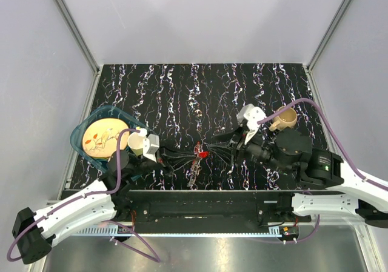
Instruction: Remove the keys from the keyring
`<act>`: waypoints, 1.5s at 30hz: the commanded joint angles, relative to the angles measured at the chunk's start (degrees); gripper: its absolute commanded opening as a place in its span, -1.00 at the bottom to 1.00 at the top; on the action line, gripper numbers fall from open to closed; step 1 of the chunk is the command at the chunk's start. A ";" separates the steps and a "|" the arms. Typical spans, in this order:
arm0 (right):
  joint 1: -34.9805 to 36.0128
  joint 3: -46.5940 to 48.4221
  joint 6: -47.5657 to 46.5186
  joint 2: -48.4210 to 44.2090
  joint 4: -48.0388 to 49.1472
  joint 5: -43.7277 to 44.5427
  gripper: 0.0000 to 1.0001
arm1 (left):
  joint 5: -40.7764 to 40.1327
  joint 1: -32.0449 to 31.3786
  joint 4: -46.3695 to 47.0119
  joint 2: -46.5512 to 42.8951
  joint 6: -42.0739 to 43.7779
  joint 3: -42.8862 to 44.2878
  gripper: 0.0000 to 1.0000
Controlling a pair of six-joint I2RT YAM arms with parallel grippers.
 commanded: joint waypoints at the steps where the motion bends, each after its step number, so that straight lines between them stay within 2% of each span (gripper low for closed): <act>1: 0.36 -2.55 16.71 -0.40 2.97 -1.30 -0.15 | -3.44 -0.21 0.85 -1.84 6.89 2.62 -1.00; 11: 0.36 -0.89 18.39 6.01 2.45 1.33 -0.20 | -11.96 -1.96 -11.88 -4.38 16.90 8.15 -1.00; 18: 0.36 -0.36 16.28 8.39 2.01 9.58 -0.25 | -16.72 -4.52 -19.37 -5.71 23.94 12.20 -1.00; 20: 0.45 -0.62 15.06 8.74 3.14 9.60 -0.28 | -17.24 -4.87 -20.42 -5.88 25.09 13.08 -1.00; 29: 0.36 -1.59 12.42 9.01 8.33 9.07 -0.29 | -16.37 -5.31 -21.22 -5.62 26.32 14.31 -1.00; 32: 0.45 -1.59 11.53 9.18 9.21 9.77 -0.35 | -16.45 -5.40 -21.22 -5.62 26.24 14.23 -1.00; 43: 0.45 -1.42 12.41 11.73 9.39 8.11 -0.39 | -16.54 -5.57 -21.22 -6.76 26.15 13.70 -1.00; 45: 0.36 -1.59 12.68 11.82 9.39 7.75 -0.45 | -16.54 -5.57 -21.39 -6.85 26.41 13.79 -1.00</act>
